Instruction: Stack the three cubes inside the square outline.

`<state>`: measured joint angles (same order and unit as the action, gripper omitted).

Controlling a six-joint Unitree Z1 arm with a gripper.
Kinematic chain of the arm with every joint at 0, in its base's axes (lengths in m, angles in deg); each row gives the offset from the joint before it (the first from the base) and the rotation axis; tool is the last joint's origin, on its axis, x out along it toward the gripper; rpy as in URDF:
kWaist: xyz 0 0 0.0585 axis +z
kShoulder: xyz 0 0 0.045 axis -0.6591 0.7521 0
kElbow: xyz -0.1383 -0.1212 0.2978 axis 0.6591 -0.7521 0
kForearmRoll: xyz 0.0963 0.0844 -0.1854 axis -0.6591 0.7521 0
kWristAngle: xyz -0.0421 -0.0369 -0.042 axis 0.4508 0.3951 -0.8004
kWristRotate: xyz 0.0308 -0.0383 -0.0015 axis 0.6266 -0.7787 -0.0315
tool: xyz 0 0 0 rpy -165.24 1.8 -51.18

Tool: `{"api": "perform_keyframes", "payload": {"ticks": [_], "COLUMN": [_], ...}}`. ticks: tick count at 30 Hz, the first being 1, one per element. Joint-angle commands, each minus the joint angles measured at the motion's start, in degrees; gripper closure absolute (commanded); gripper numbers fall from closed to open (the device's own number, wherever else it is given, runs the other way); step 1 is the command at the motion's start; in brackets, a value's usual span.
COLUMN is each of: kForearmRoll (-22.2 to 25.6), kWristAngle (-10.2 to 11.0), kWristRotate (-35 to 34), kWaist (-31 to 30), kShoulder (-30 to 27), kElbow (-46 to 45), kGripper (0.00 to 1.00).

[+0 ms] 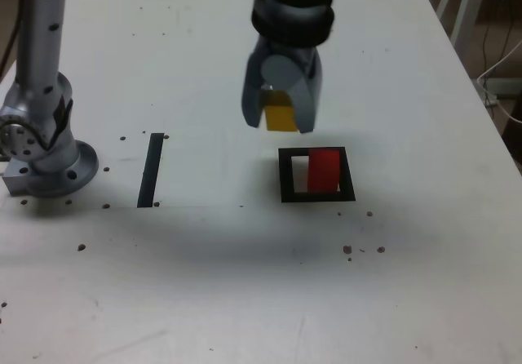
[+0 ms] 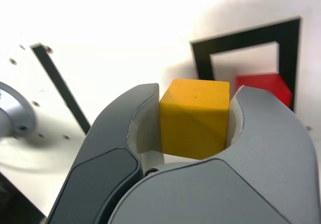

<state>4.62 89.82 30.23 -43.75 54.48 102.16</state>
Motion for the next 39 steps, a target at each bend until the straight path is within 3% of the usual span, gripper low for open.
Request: {"api": "perform_keyframes", "payload": {"ticks": [1,8,26,39], "kForearmRoll": [0.09,0.09,1.31,1.07], "kWristAngle": [-0.26,-0.69,-2.12,-1.55], "kWristRotate": [-1.27,-4.23,-4.33,-4.33], "kWaist": [-0.97,-1.96,-4.16,-4.33], "kShoulder": [1.26,4.0,7.81,9.04], "kElbow": [1.19,2.98,7.97,9.2], "kGripper": [0.73,0.73,0.73,0.73]}}
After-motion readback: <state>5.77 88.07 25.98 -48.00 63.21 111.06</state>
